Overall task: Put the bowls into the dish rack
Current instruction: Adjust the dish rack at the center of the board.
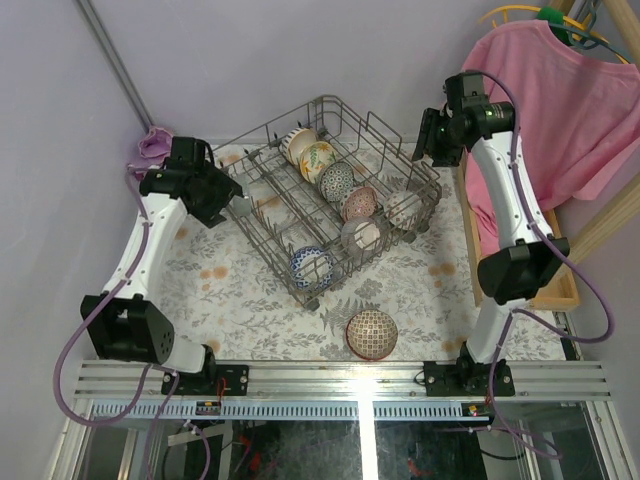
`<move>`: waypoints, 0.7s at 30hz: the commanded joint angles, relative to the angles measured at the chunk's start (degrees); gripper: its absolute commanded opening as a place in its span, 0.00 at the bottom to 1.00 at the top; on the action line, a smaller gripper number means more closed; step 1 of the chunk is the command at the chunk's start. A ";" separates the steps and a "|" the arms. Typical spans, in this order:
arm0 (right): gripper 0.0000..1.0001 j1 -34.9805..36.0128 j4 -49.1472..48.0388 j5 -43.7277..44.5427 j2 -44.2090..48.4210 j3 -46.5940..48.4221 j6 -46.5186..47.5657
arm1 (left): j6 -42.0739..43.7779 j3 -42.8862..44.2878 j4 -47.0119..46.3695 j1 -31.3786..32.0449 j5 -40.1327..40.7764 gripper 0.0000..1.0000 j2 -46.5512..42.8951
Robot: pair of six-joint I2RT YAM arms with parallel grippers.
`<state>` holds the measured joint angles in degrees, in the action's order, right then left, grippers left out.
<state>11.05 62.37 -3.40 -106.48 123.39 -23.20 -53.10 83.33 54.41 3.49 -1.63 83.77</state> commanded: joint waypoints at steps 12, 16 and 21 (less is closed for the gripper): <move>0.43 -2.53 1.29 3.26 -6.56 6.68 3.70 | -0.23 -6.22 1.28 1.41 -4.38 0.60 -7.11; 0.42 -2.58 0.46 1.65 -4.43 2.79 3.76 | -0.24 -6.20 0.61 1.65 -4.61 0.54 -6.34; 0.31 -2.60 -1.19 -1.24 -1.15 -3.18 3.32 | -0.66 -7.20 -1.04 2.84 -4.03 0.49 -4.83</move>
<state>8.56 60.64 -1.85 -112.62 123.68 -20.91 -53.74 77.28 55.66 5.17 -3.88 77.56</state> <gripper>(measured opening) 0.352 0.501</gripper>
